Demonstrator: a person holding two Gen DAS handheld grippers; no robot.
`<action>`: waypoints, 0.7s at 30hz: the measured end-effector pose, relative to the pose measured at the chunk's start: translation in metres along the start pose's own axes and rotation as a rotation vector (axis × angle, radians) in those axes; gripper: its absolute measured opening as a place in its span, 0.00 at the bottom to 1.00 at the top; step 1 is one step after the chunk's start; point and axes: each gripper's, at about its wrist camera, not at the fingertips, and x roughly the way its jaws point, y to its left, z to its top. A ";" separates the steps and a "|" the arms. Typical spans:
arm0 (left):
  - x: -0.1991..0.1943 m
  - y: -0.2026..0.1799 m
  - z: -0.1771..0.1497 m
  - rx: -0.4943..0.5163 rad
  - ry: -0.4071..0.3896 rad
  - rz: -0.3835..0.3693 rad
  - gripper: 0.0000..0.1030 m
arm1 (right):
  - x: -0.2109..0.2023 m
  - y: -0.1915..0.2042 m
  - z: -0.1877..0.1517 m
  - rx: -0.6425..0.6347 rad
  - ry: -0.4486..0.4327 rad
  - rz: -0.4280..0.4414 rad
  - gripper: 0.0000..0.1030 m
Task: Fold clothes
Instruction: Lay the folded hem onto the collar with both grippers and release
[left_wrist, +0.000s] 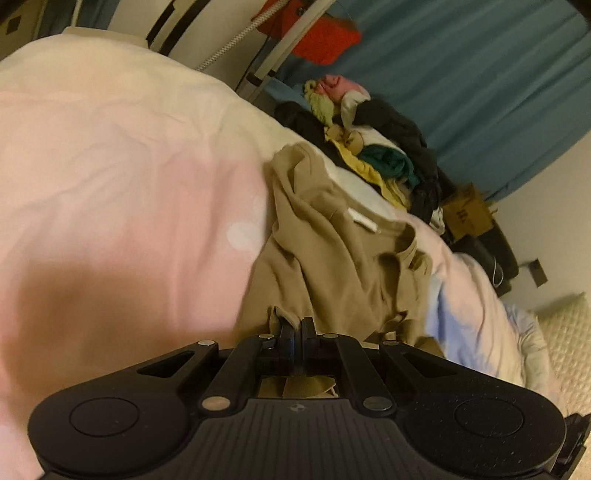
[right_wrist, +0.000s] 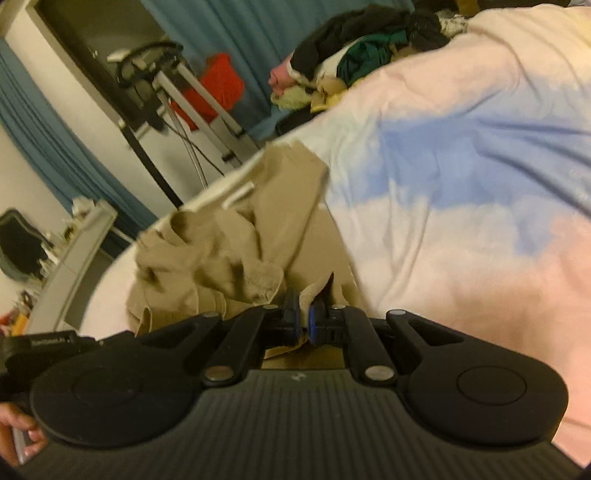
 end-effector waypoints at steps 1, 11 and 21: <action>-0.001 0.000 0.000 0.011 -0.003 -0.005 0.05 | 0.003 -0.001 -0.002 -0.009 0.008 -0.001 0.09; -0.057 -0.030 -0.041 0.215 -0.014 0.053 0.48 | -0.065 0.015 -0.013 -0.065 -0.069 0.030 0.67; -0.123 -0.024 -0.130 0.004 0.108 0.001 0.58 | -0.107 0.005 -0.077 0.166 0.014 0.130 0.38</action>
